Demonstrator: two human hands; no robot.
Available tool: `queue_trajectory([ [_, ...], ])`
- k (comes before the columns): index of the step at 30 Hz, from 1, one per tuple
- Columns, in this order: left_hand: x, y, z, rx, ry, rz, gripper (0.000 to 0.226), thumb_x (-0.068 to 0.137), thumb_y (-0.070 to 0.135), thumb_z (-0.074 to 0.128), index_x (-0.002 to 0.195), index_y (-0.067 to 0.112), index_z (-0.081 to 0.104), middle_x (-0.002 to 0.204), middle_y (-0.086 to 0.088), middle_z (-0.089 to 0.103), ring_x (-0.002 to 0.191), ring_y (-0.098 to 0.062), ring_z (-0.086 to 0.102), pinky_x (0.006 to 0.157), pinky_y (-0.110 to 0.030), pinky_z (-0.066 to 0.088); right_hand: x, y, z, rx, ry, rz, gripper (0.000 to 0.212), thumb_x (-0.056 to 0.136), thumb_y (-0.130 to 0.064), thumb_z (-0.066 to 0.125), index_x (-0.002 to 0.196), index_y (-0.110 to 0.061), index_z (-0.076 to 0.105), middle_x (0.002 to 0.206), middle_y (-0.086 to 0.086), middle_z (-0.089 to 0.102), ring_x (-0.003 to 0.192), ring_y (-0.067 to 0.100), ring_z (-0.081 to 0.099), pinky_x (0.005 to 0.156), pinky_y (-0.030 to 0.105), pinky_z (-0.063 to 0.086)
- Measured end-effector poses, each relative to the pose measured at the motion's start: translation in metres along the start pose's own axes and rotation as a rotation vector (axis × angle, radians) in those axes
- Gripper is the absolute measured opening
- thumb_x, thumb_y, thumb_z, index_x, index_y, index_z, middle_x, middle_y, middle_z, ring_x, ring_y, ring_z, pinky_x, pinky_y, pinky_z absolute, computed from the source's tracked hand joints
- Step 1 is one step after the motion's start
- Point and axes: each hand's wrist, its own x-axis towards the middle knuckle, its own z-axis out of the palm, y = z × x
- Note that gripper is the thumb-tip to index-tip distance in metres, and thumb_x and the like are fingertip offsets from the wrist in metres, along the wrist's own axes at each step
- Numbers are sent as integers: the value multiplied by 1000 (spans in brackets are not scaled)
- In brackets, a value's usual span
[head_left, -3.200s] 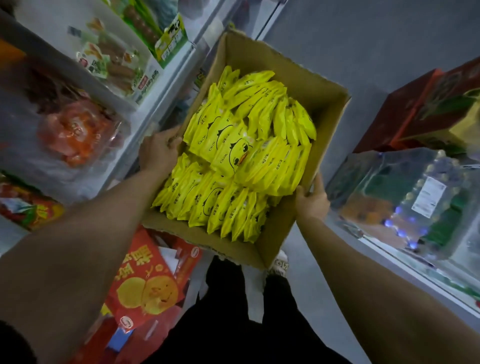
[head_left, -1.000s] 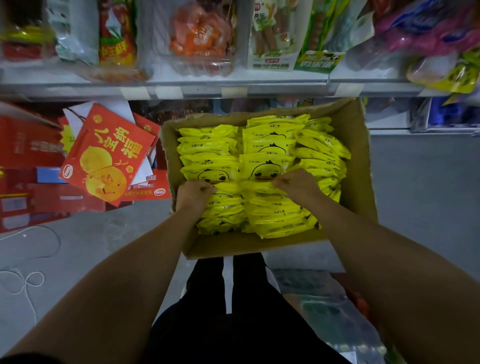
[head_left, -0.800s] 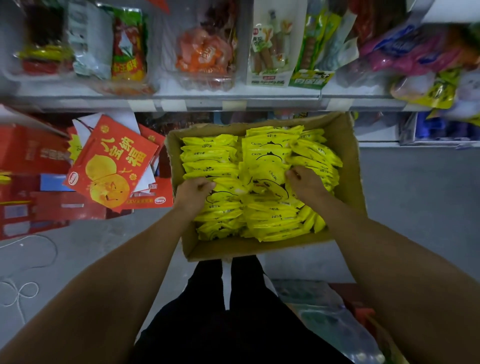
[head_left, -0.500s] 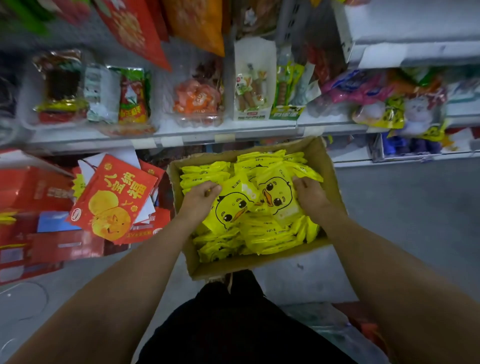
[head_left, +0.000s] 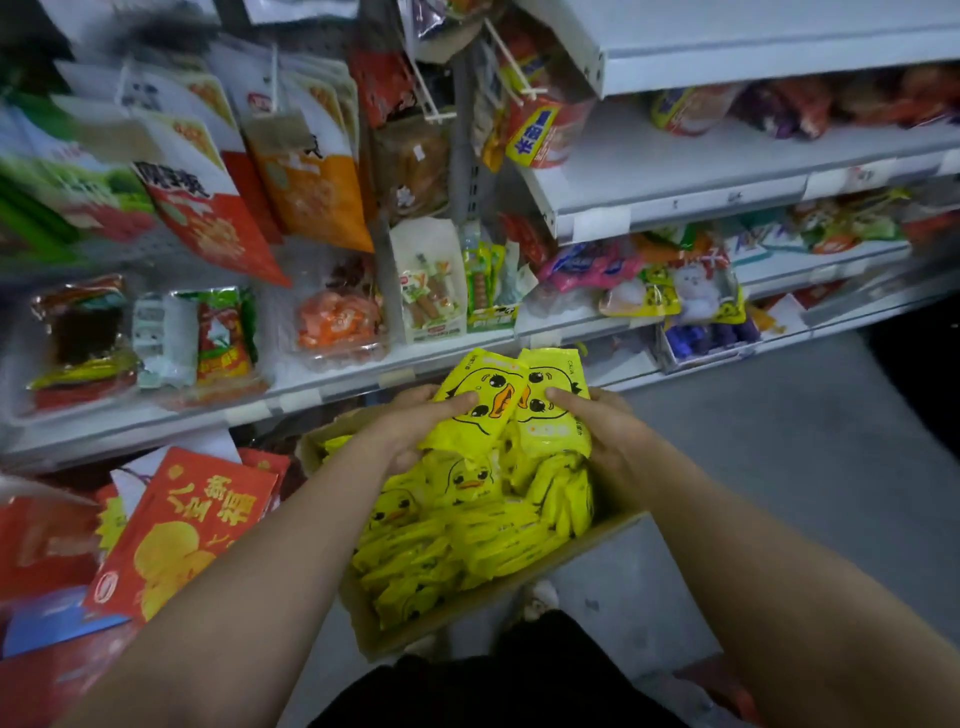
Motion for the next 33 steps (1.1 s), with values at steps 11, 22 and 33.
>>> queue_trajectory([
  [11, 56, 102, 119, -58, 30, 236, 31, 77, 1, 71, 105, 13, 65, 93, -7, 76, 78, -23, 73, 62, -37, 60, 55, -141, -121, 132, -196, -213, 44, 74, -19, 75, 117, -11, 66, 107, 15, 74, 94, 30, 72, 75, 49, 59],
  [22, 85, 213, 280, -213, 91, 472, 46, 68, 11, 74, 114, 14, 66, 109, -11, 72, 88, -26, 72, 72, -40, 58, 82, -304, -253, -30, -437, -319, 28, 79, -21, 71, 105, -11, 68, 95, 13, 75, 80, 26, 74, 63, 40, 59],
  [33, 84, 314, 305, -72, -6, 561, 40, 71, 13, 81, 107, 10, 64, 95, -6, 75, 77, -17, 73, 61, -25, 58, 85, -403, -261, 30, -429, -506, 59, 68, -6, 76, 125, -2, 60, 113, 17, 71, 95, 30, 72, 72, 40, 59],
])
